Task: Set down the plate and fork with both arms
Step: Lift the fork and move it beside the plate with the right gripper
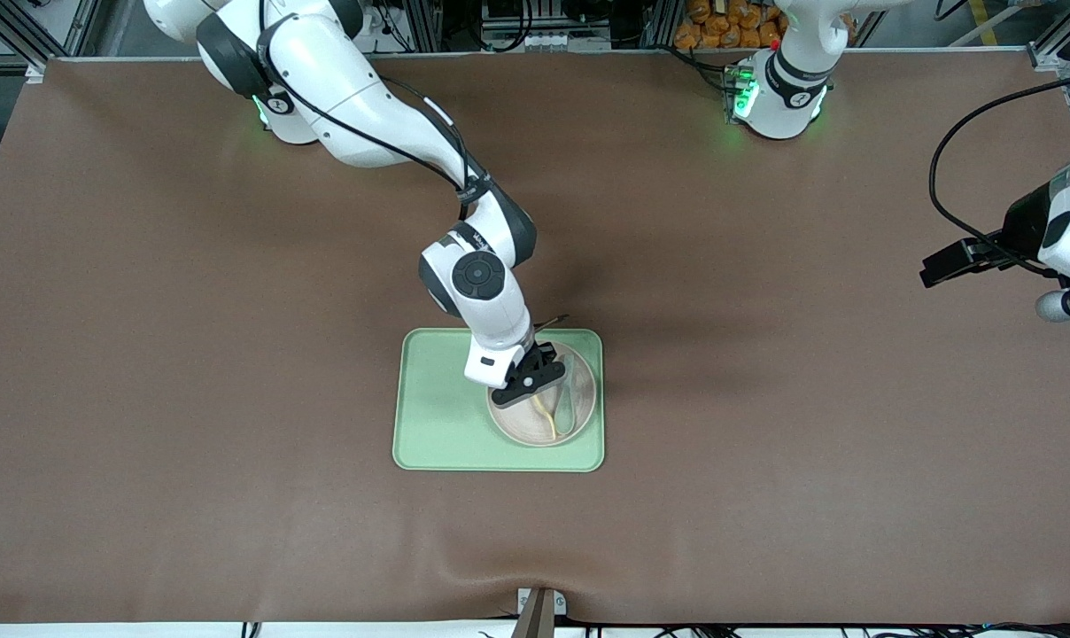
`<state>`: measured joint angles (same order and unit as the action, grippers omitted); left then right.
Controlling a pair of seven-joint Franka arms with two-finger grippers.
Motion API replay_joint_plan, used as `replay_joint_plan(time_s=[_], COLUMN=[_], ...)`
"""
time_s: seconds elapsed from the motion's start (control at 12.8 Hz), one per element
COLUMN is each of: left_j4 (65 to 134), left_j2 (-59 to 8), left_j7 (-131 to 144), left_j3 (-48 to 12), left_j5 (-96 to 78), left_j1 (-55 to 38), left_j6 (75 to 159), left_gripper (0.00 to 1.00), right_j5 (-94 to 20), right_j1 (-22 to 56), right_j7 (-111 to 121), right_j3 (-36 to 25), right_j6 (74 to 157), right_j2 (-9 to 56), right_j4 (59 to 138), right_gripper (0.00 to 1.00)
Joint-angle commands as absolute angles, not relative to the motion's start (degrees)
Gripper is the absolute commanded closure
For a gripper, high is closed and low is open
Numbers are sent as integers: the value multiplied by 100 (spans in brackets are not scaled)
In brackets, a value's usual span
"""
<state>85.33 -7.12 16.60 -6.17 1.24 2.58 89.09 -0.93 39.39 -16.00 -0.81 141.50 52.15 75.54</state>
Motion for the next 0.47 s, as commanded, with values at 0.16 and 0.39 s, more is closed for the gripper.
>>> replay_joint_plan(time_s=[0.16,0.39], left_j4=[8657,8657], left_j2=[-589,-589], left_j7=[1521,1521], left_j3=[-650,-650], left_j5=[281,281], left_j1=[281,273], left_j6=[9009,9009], left_gripper=[0,0], right_j5=[-132,-123], right_j1=[3788,3412], right_j7=[-2153,-2189], right_j3=[-9,-18], right_j6=[13693,13667], right_j2=[4834,4694], right_j4=[7638,7655], right_gripper=[100,100])
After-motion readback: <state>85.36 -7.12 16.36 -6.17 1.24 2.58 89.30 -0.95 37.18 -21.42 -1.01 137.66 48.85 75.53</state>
